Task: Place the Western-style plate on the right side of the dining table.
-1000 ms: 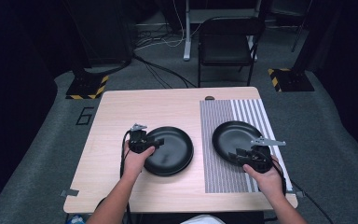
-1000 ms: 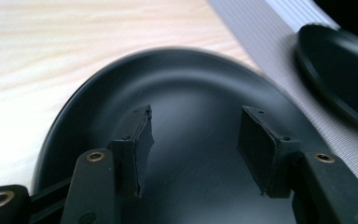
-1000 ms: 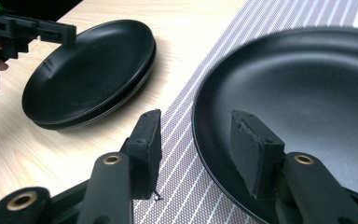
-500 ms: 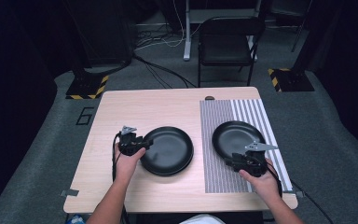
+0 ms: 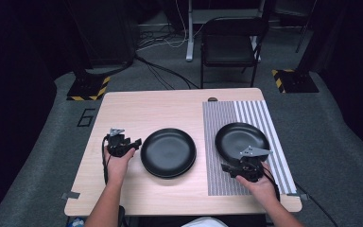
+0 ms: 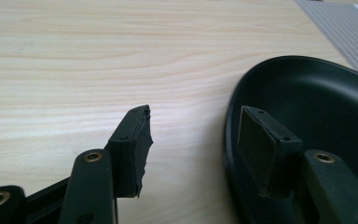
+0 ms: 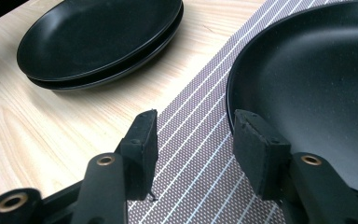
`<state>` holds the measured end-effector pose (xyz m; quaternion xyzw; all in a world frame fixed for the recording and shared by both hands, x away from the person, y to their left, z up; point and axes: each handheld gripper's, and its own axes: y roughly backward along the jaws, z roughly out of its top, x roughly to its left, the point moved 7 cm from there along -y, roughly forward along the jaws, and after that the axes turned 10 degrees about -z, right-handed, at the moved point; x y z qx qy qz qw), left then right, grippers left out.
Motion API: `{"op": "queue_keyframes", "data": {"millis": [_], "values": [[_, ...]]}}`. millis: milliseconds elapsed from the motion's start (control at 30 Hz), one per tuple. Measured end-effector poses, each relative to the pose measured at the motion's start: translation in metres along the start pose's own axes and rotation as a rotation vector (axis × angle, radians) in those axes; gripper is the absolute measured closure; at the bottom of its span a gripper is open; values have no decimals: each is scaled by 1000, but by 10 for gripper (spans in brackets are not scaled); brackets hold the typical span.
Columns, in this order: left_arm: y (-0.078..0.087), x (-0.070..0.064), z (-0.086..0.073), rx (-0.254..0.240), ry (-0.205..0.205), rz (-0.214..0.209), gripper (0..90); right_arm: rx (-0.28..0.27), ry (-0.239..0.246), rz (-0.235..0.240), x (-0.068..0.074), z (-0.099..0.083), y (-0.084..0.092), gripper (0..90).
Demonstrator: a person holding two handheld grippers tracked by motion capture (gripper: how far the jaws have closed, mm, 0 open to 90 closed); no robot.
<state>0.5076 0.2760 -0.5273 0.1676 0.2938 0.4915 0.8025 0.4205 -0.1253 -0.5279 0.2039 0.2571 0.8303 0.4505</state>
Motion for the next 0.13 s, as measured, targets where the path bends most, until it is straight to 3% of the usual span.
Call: {"op": "queue_keyframes", "data": {"millis": [133], "values": [[1, 10, -2, 3, 19, 25, 435, -14, 14, 3, 3, 1, -1, 482]]}}
